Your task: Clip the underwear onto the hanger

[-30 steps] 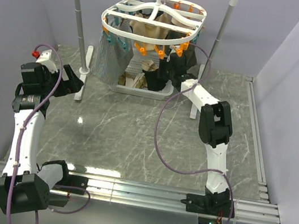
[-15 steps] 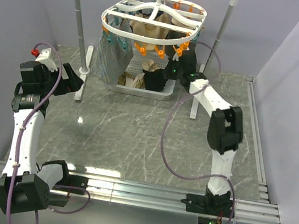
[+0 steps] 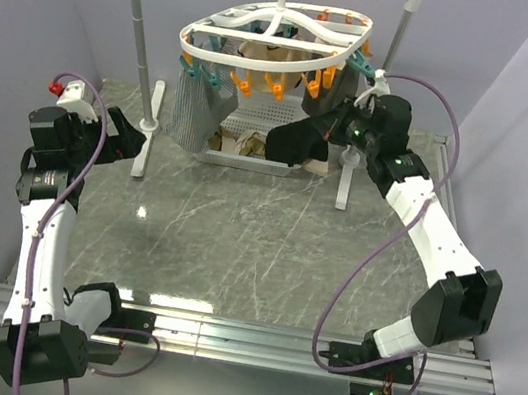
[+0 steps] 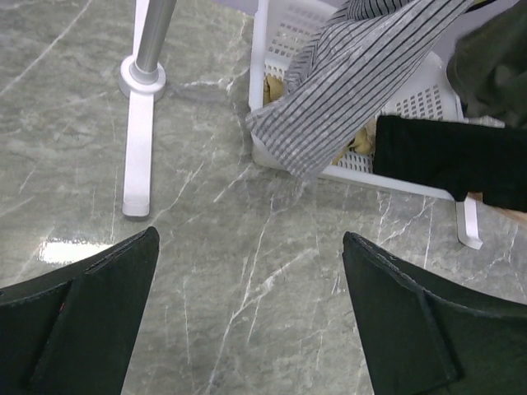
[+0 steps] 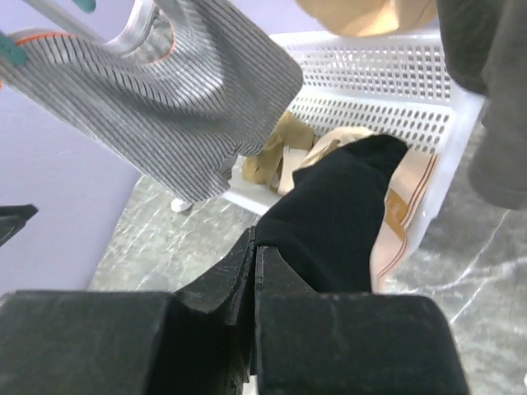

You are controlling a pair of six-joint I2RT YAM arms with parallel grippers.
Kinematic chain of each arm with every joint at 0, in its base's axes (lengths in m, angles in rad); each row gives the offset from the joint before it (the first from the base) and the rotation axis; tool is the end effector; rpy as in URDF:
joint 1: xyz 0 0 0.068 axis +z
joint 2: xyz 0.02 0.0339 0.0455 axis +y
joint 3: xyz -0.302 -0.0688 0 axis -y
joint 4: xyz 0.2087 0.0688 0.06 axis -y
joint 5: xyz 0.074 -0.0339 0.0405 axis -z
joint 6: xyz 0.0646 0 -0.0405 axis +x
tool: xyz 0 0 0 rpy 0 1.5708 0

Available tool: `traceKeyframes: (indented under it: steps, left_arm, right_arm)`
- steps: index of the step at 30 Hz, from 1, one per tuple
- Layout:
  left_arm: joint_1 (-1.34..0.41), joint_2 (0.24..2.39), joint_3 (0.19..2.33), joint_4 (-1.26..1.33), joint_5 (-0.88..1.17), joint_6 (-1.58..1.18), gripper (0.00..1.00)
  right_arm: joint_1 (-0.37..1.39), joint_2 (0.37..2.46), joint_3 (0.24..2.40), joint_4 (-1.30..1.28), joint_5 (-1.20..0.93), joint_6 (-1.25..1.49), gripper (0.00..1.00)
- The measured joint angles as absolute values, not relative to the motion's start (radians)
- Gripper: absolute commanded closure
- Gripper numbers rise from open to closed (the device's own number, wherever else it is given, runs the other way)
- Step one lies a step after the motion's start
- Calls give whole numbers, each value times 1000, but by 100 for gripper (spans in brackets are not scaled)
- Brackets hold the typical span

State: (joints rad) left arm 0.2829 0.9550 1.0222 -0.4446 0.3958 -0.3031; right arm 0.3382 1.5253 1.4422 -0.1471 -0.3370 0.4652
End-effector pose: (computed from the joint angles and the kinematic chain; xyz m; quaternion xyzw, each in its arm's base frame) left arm 0.1740 0.0246 0.3847 -0.1285 0.8084 -0.1682 0.5493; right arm 0.3237 0.1365 0.4269 -0.0549 0.7776 0.3604 0.5123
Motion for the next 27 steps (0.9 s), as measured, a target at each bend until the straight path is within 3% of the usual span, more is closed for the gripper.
traceKeyframes:
  steps: [18,27]
  left_arm:
    - [283,955,1030,-402,430,-339,1]
    - [283,924,1032,-381,450,-364,1]
  right_arm:
    - [324,1214,1148,-90,-479,596,100]
    - [332,1197,1179,-51,-547,692,100]
